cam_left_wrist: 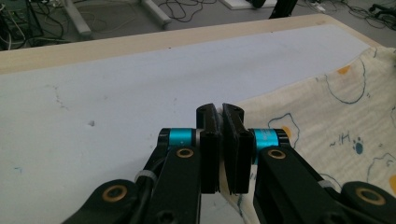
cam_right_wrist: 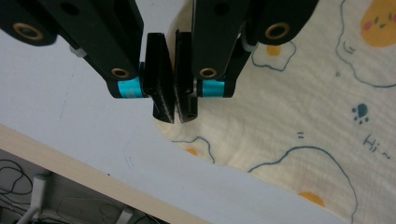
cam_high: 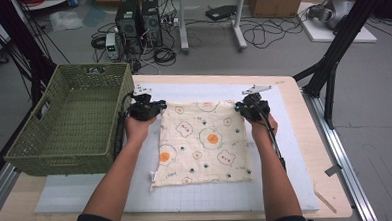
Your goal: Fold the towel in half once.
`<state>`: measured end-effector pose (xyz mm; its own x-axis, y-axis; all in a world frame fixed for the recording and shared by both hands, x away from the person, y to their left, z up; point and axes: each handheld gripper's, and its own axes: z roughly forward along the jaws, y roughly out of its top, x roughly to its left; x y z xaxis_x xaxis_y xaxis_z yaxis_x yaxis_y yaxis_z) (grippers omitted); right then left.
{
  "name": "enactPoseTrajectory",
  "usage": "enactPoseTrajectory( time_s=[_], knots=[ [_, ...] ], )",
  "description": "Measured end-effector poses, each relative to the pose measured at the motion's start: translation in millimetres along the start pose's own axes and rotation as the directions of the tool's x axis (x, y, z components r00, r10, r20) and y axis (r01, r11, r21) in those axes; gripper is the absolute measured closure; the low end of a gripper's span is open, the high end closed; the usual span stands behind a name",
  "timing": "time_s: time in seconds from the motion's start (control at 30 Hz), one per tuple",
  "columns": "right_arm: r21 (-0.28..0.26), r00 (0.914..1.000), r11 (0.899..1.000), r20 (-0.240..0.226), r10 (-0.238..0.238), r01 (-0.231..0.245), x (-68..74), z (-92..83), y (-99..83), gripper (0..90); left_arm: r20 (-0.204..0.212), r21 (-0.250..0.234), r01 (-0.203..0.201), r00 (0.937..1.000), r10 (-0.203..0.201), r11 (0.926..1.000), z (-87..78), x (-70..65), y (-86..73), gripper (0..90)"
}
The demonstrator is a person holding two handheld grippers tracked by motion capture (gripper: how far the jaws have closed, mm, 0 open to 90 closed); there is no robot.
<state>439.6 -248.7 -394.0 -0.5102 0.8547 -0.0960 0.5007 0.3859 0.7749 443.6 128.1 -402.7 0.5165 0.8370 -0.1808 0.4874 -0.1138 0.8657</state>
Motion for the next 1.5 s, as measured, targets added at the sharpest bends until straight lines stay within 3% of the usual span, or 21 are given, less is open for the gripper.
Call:
enactPoseTrajectory(
  time_s=[0.07, 0.17, 0.23, 0.43, 0.73, 0.97, 1.03, 1.2, 1.5],
  knots=[
    [-0.023, 0.9998, 1.0, -0.017, 0.015, -0.015, 0.7, -3.8, 0.5, 86.7, 0.017, 0.005, 0.005, 0.9998, -0.005, 1.0, -3.2, -0.2, -1.0, 85.3],
    [-0.033, 0.9993, 0.999, -0.033, -0.018, 0.017, 3.4, -9.1, 2.4, 86.7, 0.036, 0.002, 0.003, 0.9994, -0.003, 1.0, -9.0, -2.9, -6.2, 85.3],
    [-0.028, 0.9987, 0.999, -0.043, -0.029, 0.028, 4.3, -12.1, 1.8, 86.7, 0.038, 0.017, -0.021, 0.9991, 0.021, 0.9996, -12.9, -5.5, -6.4, 85.3],
    [-0.048, 0.9973, 0.999, -0.069, -0.027, 0.024, 5.9, -24.1, -8.5, 86.7, 0.069, -0.034, -0.056, 0.9959, 0.058, 0.9979, -31.2, -17.2, -2.1, 85.2],
    [-0.1, 0.9932, 0.995, -0.116, -0.007, -0.004, 15.9, -48.1, -26.2, 86.4, 0.105, -0.06, -0.063, 0.9921, 0.069, 0.9962, -54.6, -28.2, -19.2, 85.2],
    [-0.132, 0.9924, 0.991, -0.121, -0.023, 0.007, 28.8, -66.1, -35.0, 86.4, 0.137, -0.067, -0.075, 0.987, 0.083, 0.995, -70.3, -38.4, -33.0, 85.1],
    [-0.135, 0.9921, 0.991, -0.123, -0.026, 0.009, 31.7, -70.0, -37.6, 86.4, 0.142, -0.089, -0.071, 0.9864, 0.083, 0.9935, -74.8, -41.4, -36.9, 85.1],
    [-0.155, 0.9896, 0.988, -0.141, -0.03, 0.008, 38.9, -79.2, -49.9, 86.4, 0.158, -0.094, -0.097, 0.9812, 0.111, 0.9909, -86.6, -47.1, -46.5, 85.0],
    [-0.139, 0.987, 0.99, -0.15, -0.056, 0.035, 51.2, -93.2, -77.9, 86.3, 0.197, -0.102, -0.118, 0.9707, 0.137, 0.9877, -103.6, -54.1, -67.6, 85.0]
  ],
)
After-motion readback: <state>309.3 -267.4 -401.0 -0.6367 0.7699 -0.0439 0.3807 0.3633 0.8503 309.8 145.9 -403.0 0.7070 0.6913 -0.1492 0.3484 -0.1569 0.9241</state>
